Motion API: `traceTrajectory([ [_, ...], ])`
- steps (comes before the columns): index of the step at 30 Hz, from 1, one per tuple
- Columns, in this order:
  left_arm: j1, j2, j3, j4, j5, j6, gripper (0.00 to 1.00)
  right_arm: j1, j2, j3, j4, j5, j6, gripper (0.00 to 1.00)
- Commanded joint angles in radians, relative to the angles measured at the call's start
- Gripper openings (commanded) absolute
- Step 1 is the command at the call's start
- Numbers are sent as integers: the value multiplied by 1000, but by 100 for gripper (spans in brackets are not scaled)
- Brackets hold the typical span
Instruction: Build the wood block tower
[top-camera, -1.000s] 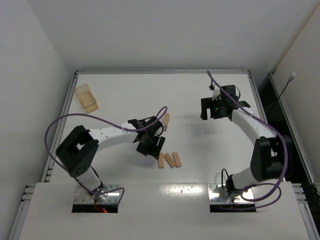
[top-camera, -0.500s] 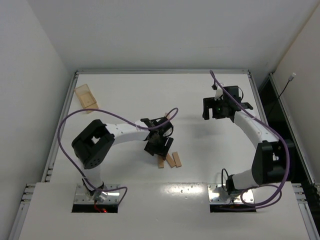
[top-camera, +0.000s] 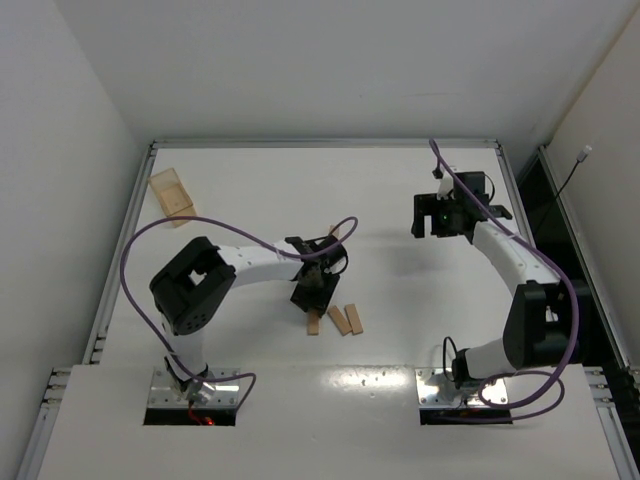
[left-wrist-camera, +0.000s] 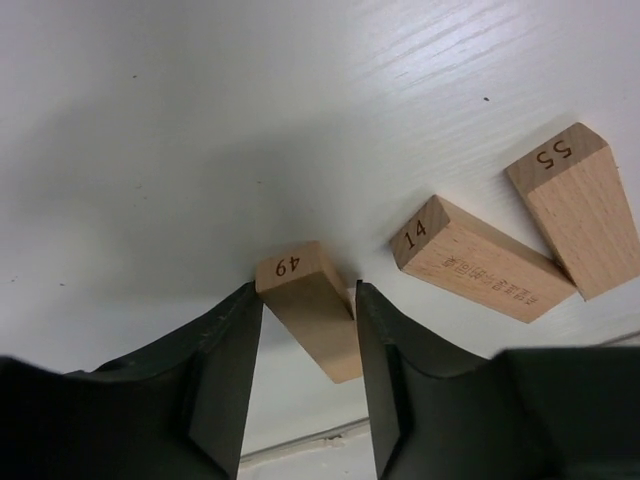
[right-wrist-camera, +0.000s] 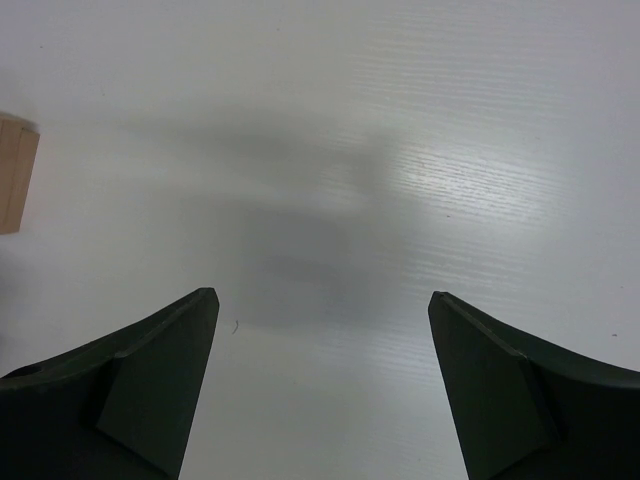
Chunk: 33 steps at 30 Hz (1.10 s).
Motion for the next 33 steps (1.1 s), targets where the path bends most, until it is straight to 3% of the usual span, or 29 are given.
traceTrajectory([
  [1,-9,-19,-26,29,-88,-2,38,-8,-39,9,32,-20,10,84],
  [3,-9,-39,-57,39,-88,-2,33,-8,-39,9,32,-20,10,84],
  [8,-9,-94,-91,48,-88,9,30,-8,-39,9,32,-20,10,84],
  [10,-9,-108,-91,48,-88,9,16,-8,-48,0,32,-20,10,84],
  [14,-9,-134,-91,57,-111,18,1,-8,-58,0,32,-20,10,84],
  [21,10,-220,12,14,-253,49,0,-8,-58,-9,41,-39,10,84],
  [26,114,-231,59,5,-309,70,0,-8,-58,-9,41,-40,10,84],
  [33,319,-10,269,-30,-290,148,0,-8,-47,-9,41,-49,10,84],
])
